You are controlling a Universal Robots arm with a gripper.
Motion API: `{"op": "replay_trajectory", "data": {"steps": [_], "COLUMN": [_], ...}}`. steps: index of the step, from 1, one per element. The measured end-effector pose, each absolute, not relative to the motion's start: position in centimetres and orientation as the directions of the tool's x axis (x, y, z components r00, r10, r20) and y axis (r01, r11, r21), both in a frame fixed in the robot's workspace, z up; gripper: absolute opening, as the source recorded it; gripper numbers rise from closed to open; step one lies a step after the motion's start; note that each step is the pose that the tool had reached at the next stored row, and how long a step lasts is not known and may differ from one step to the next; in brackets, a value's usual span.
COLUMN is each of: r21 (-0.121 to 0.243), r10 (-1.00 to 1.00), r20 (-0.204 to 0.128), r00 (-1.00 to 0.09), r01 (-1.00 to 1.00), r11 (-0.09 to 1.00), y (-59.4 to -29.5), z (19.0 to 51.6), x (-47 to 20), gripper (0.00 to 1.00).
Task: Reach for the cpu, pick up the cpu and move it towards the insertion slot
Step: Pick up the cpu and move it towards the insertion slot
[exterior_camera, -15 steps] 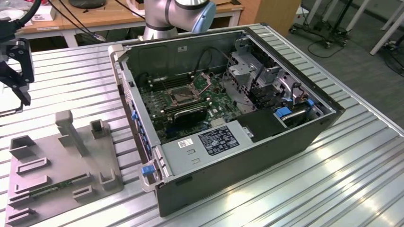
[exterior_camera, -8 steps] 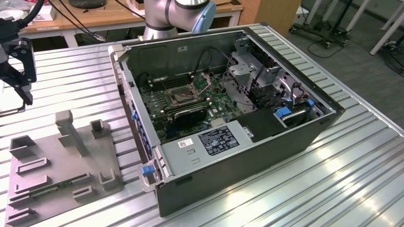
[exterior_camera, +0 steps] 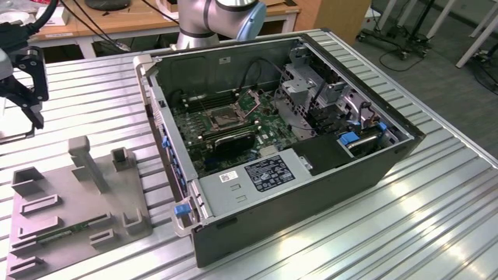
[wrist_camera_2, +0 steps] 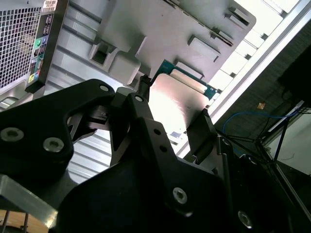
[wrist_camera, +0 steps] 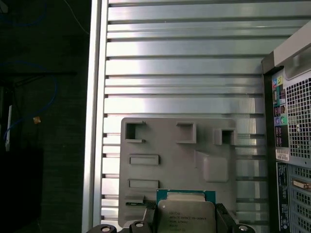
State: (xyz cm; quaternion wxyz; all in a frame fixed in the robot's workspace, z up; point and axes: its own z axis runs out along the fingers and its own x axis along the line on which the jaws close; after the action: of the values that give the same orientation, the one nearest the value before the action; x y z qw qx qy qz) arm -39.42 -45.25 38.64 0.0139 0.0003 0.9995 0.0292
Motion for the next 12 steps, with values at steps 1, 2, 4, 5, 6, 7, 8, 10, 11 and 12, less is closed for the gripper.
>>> {"op": "replay_trajectory", "data": {"steps": [1,2,4,5,6,7,8,10,11,12], "r21": [0.058,0.058,0.058,0.058,0.058,0.058,0.058,0.058,0.058,0.058], "r10": [0.001,0.001,0.001,0.002,0.001,0.001,0.001,0.001,0.001,0.001], "r20": [-0.028,-0.028,-0.028,-0.028,-0.028,-0.028,-0.028,-0.028,-0.028,-0.028], "r00": [-1.0,-1.0,-1.0,-1.0,-1.0,-1.0,-1.0,-1.0,-1.0,-1.0], "r01": [0.0,0.0,0.0,0.0,0.0,0.0,0.0,0.0,0.0,0.0], "r11": [0.998,0.998,0.998,0.998,0.998,0.998,0.998,0.998,0.998,0.998], "y": [-45.25,-45.25,-45.25,-45.24,-45.25,-45.25,-45.25,-45.25,-45.25,-45.25], "z": [38.64,38.64,38.64,38.63,38.64,38.64,38.65,38.64,38.64,38.64], "x": [-39.37,-39.33,-39.24,-39.2,-39.16,-39.12,-39.07,-38.96,-38.91,-38.85], "gripper": [0.55,0.55,0.55,0.55,0.55,0.55,0.55,0.55,0.55,0.55]}}
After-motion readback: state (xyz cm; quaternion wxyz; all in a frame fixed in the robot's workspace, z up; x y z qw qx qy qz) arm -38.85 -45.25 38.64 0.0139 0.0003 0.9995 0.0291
